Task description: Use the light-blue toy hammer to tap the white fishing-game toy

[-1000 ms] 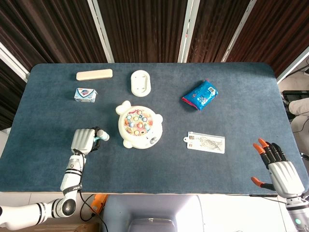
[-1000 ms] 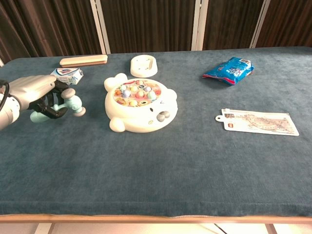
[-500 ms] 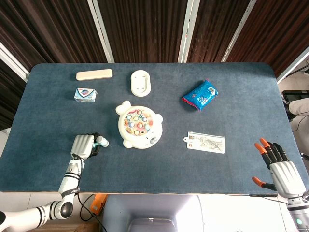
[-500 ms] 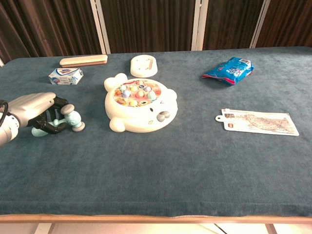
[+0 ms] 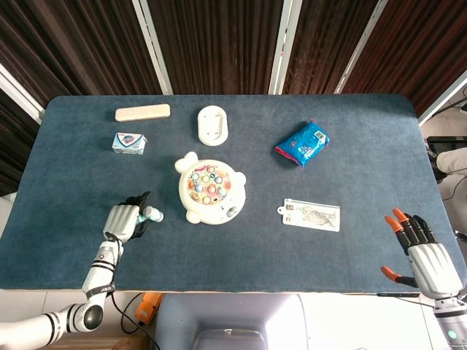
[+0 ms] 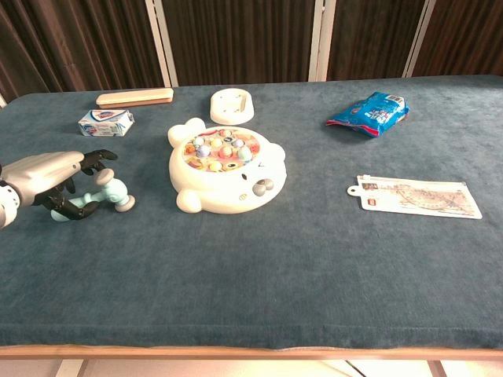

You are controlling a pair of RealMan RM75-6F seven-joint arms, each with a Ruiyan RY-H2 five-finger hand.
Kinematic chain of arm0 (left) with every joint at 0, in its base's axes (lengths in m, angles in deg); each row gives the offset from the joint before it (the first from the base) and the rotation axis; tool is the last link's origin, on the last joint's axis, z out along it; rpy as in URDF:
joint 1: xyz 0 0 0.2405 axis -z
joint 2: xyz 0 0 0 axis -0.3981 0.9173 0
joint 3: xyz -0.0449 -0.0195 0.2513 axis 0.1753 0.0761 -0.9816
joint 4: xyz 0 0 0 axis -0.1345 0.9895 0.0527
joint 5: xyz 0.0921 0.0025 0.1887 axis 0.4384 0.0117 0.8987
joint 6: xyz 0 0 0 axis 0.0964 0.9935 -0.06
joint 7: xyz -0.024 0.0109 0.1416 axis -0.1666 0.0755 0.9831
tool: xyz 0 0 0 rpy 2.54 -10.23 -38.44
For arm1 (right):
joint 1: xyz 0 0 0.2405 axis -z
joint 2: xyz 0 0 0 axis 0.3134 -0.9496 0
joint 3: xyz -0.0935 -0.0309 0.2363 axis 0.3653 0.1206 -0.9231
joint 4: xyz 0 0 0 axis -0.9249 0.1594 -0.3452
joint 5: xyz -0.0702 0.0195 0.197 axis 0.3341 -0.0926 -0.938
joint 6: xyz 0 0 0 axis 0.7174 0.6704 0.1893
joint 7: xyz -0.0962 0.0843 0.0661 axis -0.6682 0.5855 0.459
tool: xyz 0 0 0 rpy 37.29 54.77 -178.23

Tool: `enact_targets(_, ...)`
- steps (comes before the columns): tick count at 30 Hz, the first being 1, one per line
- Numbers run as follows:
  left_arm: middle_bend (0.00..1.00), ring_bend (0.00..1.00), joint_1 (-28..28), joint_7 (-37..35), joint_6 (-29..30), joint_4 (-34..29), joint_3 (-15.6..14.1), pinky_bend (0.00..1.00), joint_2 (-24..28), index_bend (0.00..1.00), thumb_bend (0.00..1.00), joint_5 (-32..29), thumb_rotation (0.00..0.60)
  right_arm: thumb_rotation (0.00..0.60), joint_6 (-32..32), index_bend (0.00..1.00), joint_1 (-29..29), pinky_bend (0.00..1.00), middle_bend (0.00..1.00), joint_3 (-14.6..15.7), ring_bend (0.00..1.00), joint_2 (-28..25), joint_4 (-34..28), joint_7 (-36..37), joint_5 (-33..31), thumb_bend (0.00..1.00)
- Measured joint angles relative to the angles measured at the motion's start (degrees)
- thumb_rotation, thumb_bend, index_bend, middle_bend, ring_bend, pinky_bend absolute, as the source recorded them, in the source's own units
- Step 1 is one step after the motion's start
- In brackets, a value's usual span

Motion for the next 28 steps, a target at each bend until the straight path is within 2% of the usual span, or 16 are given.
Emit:
enact_targets(3,0.13,0.12,-0.50,-0.54,0.88,-1.47,-0.08,0.31,1.13,0.00,0.43,1.60,0.600,0.600,-0.09,0.00,0.04,0.00,0.00,0.00,0.00,0.03,0.02,-0.06,0.04,0.27)
enact_targets(7,0.02,0.02,-1.93,-1.42,2.87,-5.57,-1.02,0.22,4.91,0.00,0.42,4.82,0.600,0.600,-0.33,0.00,0.21,0.00,0.00,0.05,0.00,-0.05,0.07,-0.13,0.07,0.27)
enact_targets(10,0.00,0.00,-4.59,-2.64,7.04,-10.03,-2.85,0.12,9.79,0.00,0.42,9.34,0.600,0.600,-0.55,0.00,0.44,0.00,0.00,0.02,0.00,-0.06,0.07,-0.40,-0.22,0.27)
enact_targets(13,0.00,0.00,-9.03,-4.65,13.67,-13.60,-6.07,0.04,14.77,0.00,0.43,15.05,0.600,0.600,-0.61,0.00,0.63,0.00,0.00,-0.08,0.00,0.04,-0.02,-1.18,-0.69,0.27)
enact_targets(17,0.00,0.00,-17.25,-11.47,25.51,-15.31,-10.97,0.00,19.29,0.00,0.42,22.75,0.600,0.600,-0.73,0.00,0.85,0.00,0.00,-0.28,0.00,0.40,-0.25,-2.64,-1.22,0.27)
enact_targets(20,0.00,0.00,-21.40,-17.57,31.81,-14.98,-13.56,0.00,21.39,0.00,0.42,28.59,0.600,0.600,-0.60,0.00,0.91,0.00,0.00,-0.39,0.00,0.80,-0.49,-3.83,-1.61,0.27)
enact_targets(24,0.00,0.00,-26.52,-19.68,37.02,-14.10,-15.56,0.00,23.12,0.00,0.42,35.36,0.600,0.600,-0.55,0.00,0.94,0.00,0.00,-0.36,0.00,1.37,-0.75,-5.31,-1.49,0.27)
enact_targets(28,0.00,0.00,-27.42,-20.15,36.26,-14.12,-16.00,0.00,24.57,0.00,0.42,35.88,0.600,0.600,0.03,0.00,0.76,0.00,0.00,-0.14,0.00,1.80,-0.81,-6.17,-1.18,0.27)
